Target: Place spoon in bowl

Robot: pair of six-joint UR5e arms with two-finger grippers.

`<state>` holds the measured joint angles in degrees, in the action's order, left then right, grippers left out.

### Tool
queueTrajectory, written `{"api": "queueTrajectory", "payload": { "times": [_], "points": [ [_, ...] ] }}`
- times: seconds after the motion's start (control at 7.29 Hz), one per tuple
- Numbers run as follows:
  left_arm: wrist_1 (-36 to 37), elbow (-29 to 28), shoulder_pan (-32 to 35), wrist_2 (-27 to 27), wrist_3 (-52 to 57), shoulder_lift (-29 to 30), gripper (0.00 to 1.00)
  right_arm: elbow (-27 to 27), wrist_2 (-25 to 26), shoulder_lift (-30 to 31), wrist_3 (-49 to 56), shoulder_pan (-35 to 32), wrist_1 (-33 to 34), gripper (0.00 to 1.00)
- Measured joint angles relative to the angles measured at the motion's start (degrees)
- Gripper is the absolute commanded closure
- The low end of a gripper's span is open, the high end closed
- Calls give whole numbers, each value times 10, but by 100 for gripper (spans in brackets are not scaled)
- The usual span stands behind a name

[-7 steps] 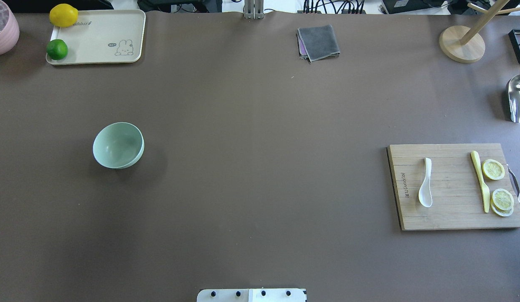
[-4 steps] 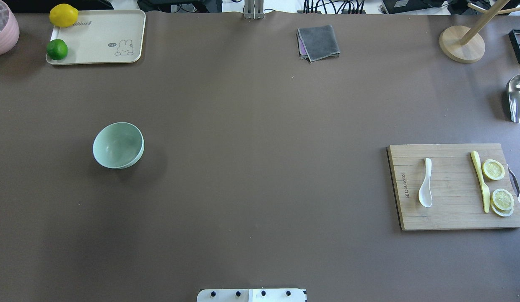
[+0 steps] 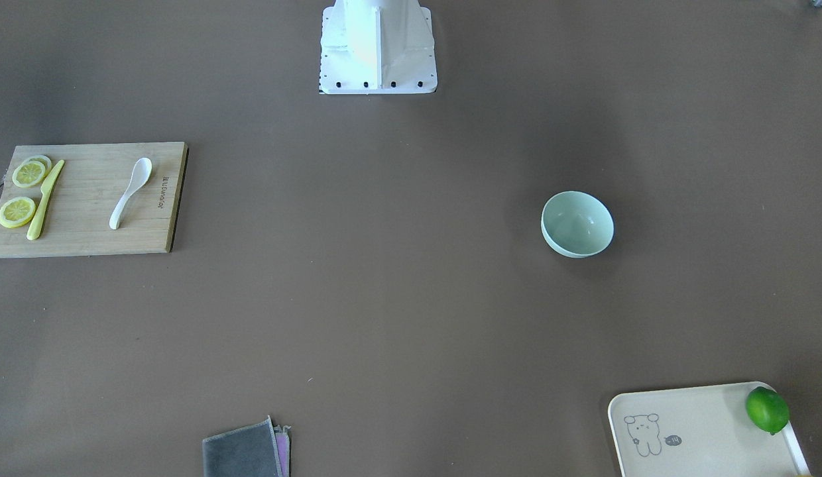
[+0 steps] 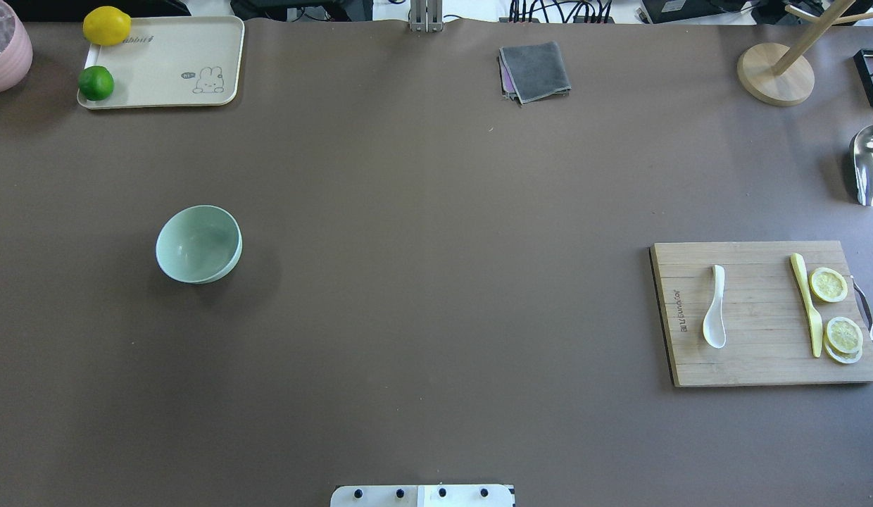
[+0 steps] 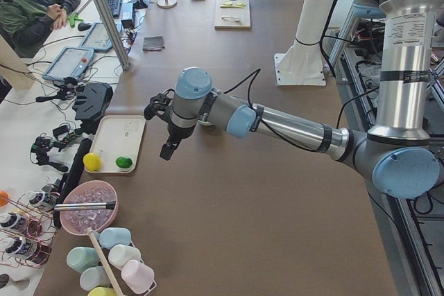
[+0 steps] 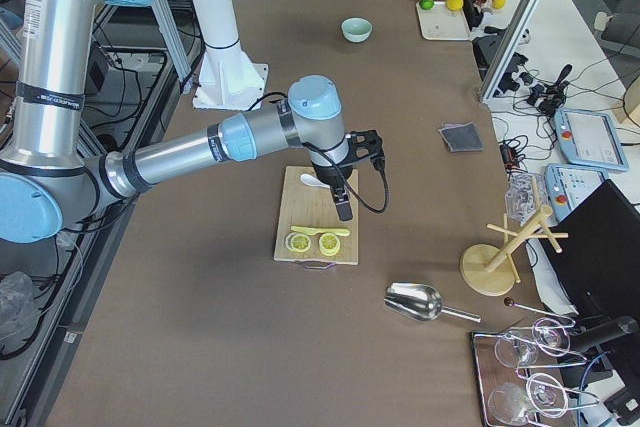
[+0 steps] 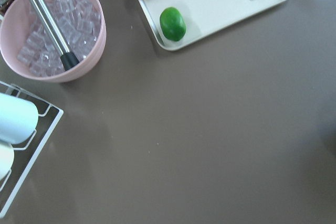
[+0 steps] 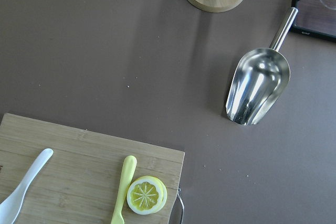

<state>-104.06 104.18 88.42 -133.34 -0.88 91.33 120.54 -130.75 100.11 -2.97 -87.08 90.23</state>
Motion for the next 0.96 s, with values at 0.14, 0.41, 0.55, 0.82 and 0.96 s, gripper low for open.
{"api": "queueTrajectory", "payload": {
  "times": [0.14, 0.41, 0.55, 0.82, 0.96],
  "points": [
    [-19, -15, -2, -1, -29, 15, 1, -8, 0, -7, -1, 0, 0, 0],
    [-69, -26, -49, -6, -91, 21, 1, -16, -2, -11, -47, 9, 0, 0],
    [-98, -31, -99, -8, -144, 21, 1, -16, -2, -12, -78, 28, -2, 0],
    [-198, -54, -201, 4, -296, 23, 1, -17, 4, -8, -191, 88, -57, 0],
    [-245, -65, -254, 33, -369, 27, 1, -18, 17, -5, -265, 127, -103, 1]
  ]
}}
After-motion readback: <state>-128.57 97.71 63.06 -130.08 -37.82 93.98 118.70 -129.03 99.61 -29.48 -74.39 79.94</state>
